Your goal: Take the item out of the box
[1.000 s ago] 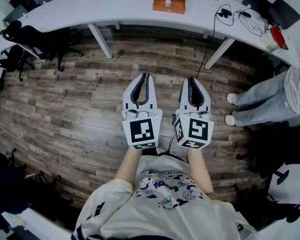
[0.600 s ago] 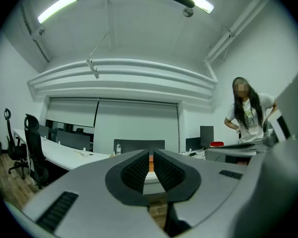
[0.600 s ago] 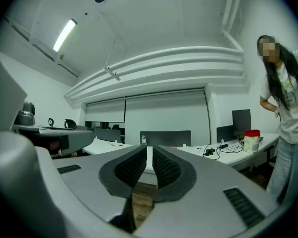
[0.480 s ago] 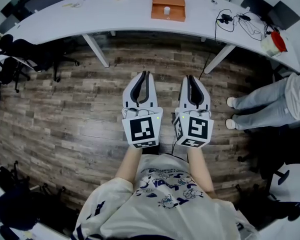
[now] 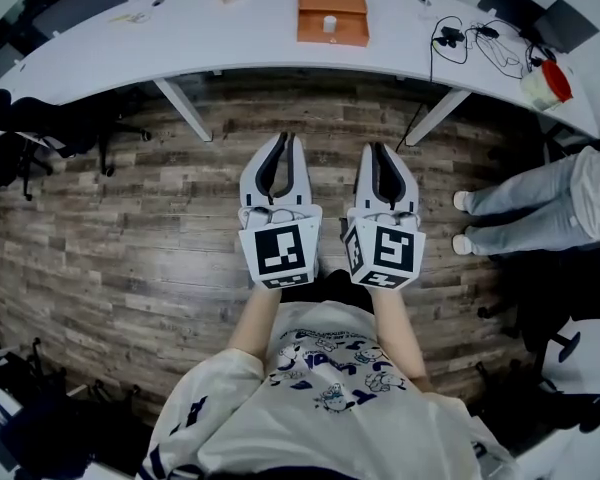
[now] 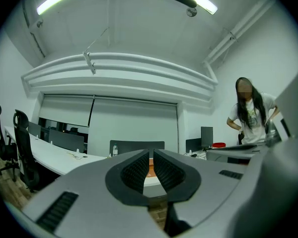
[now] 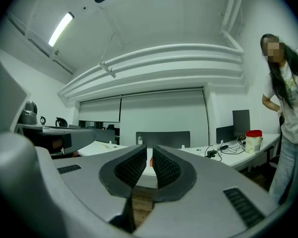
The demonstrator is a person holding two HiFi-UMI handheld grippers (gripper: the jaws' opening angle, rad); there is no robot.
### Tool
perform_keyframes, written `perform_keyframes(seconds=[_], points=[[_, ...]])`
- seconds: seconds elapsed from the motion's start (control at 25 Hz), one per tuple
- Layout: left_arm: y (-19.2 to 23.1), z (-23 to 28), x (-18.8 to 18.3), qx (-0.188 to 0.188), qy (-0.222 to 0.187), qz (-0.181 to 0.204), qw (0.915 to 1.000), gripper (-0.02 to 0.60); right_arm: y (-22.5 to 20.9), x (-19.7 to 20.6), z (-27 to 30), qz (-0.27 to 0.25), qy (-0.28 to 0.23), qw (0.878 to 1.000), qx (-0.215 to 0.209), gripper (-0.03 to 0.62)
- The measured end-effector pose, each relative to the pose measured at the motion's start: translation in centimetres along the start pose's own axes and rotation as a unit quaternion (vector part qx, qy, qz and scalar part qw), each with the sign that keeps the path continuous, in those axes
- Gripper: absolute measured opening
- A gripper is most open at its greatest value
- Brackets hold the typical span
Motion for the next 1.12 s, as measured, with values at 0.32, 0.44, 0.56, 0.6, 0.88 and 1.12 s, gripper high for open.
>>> perform_keyframes(seconds=[0.32,0.44,0.56,0.6,0.88,1.12], points=[[0.9,2.1,0.1,-0.005,-0.003,-0.007,1.0000,0.038,-0.1,-0.1,2.4,-0.002,0.004,1.000,-0.002,0.054],[1.3,3.0,0.0,-0.007,0.002,-0.004,1.0000,0.038,-0.1,-0.3,3.4,-0.003,0.005,1.000,-0.005,0.054],[1.4,3.9,0.1,-0.011,0.005,-0.006,0.9999,0.038,-0.3,-0.3,4.4,-0.004,0.007,1.000,-0.009,0.054],[1.4,4.3,0.2,-0.012,0.006,-0.006,0.9999,0.038,-0.5,-0.2,4.7,-0.003,0.008,1.000,-0.010,0.054],[1.3,7.6,0.8,-0.023,0.014,-0.006,0.9996,0.038,-1.9,0.3,8.2,0.000,0.018,1.000,-0.023,0.054],[1.3,11.9,1.2,-0.031,0.022,-0.005,0.9993,0.038,-3.7,0.4,12.4,0.002,0.024,0.999,-0.032,0.054]])
Point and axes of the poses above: the fingertips, and each gripper's own axes: z forward along the fingers, y to its left, x out of its underside, the point moved 5 cm from there along -z, backward along the fingers, and after that the axes turned 2 degrees about y, right-handed, at the moved point
